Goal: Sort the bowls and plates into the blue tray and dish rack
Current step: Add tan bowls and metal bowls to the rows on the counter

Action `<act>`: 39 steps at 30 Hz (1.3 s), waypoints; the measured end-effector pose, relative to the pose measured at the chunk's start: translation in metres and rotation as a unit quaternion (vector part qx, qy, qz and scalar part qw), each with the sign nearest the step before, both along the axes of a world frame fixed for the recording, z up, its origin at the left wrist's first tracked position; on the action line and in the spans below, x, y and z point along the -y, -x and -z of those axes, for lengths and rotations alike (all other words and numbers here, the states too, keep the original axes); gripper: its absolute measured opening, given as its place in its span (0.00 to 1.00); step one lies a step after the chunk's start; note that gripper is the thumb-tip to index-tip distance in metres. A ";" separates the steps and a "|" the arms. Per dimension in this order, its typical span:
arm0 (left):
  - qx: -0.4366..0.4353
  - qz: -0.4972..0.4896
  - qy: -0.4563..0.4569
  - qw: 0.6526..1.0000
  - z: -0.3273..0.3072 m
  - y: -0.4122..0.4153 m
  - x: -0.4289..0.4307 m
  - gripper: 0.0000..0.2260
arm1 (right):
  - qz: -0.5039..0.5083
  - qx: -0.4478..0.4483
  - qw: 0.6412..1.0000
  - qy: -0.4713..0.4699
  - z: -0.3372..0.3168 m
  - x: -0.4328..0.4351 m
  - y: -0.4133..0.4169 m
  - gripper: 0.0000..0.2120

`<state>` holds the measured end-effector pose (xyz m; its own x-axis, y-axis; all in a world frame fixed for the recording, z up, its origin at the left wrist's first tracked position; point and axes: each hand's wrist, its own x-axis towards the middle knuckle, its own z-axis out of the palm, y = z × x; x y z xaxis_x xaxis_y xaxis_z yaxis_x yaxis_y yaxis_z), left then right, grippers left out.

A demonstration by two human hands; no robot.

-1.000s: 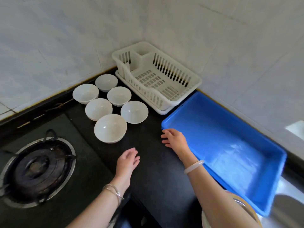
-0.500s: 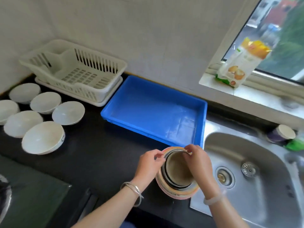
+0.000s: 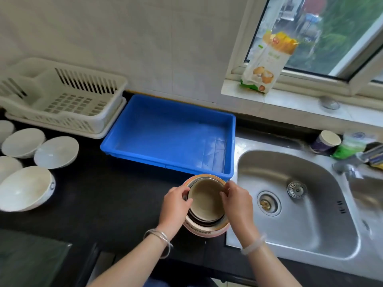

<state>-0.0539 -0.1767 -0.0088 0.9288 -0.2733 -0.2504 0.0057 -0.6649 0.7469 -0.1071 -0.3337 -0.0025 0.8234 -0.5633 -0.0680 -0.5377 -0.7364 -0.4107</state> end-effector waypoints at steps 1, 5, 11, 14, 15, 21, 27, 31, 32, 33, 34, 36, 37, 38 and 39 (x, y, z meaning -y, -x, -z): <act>0.000 -0.003 0.002 1.000 0.000 0.001 0.000 0.12 | -0.004 -0.001 1.000 0.007 0.000 0.000 0.000 0.03; -0.005 -0.017 0.003 1.000 0.000 0.004 0.002 0.10 | -0.024 -0.013 0.999 0.017 -0.003 0.001 -0.002 0.05; -0.018 -0.027 0.017 0.999 0.003 0.006 0.003 0.08 | -0.024 0.007 0.999 0.030 -0.004 -0.001 0.001 0.03; -0.026 -0.027 0.029 0.999 0.004 0.005 0.002 0.08 | -0.027 -0.008 0.999 0.029 -0.004 0.000 0.000 0.04; -0.031 -0.028 0.033 0.999 0.004 0.005 0.002 0.08 | -0.027 -0.016 0.999 0.030 -0.004 0.001 -0.001 0.05; -0.045 -0.033 0.041 0.998 0.007 0.004 0.002 0.08 | -0.020 -0.030 0.998 0.044 -0.005 0.002 -0.002 0.05; -0.046 -0.038 0.040 0.997 0.011 0.003 0.002 0.08 | -0.023 -0.027 0.999 0.041 -0.007 0.003 -0.002 0.05; -0.051 -0.044 0.059 0.996 0.014 0.004 0.003 0.06 | -0.031 -0.041 0.998 0.044 -0.013 0.007 -0.003 0.05; -0.058 -0.049 0.074 0.994 0.015 0.004 0.003 0.06 | -0.034 -0.049 0.997 0.039 -0.015 0.009 -0.004 0.05; -0.066 -0.054 0.091 0.992 0.015 0.004 0.003 0.05 | -0.033 -0.054 0.998 0.028 -0.017 0.011 -0.005 0.05; -0.075 -0.060 0.110 0.989 0.014 0.004 0.002 0.04 | -0.028 -0.055 0.998 0.013 -0.019 0.013 -0.006 0.05; -0.092 -0.074 0.142 0.983 0.012 0.003 0.002 0.04 | -0.016 -0.057 0.998 -0.028 -0.022 0.018 -0.006 0.05; -0.097 -0.077 0.151 0.981 0.011 0.003 0.002 0.05 | -0.011 -0.054 0.997 -0.054 -0.023 0.020 -0.006 0.06; -0.098 -0.076 0.153 0.980 0.011 0.003 0.002 0.05 | -0.008 -0.049 0.995 -0.081 -0.024 0.023 -0.005 0.06; -0.095 -0.072 0.149 0.982 0.010 0.003 0.002 0.04 | -0.004 -0.045 0.993 -0.106 -0.025 0.025 -0.004 0.06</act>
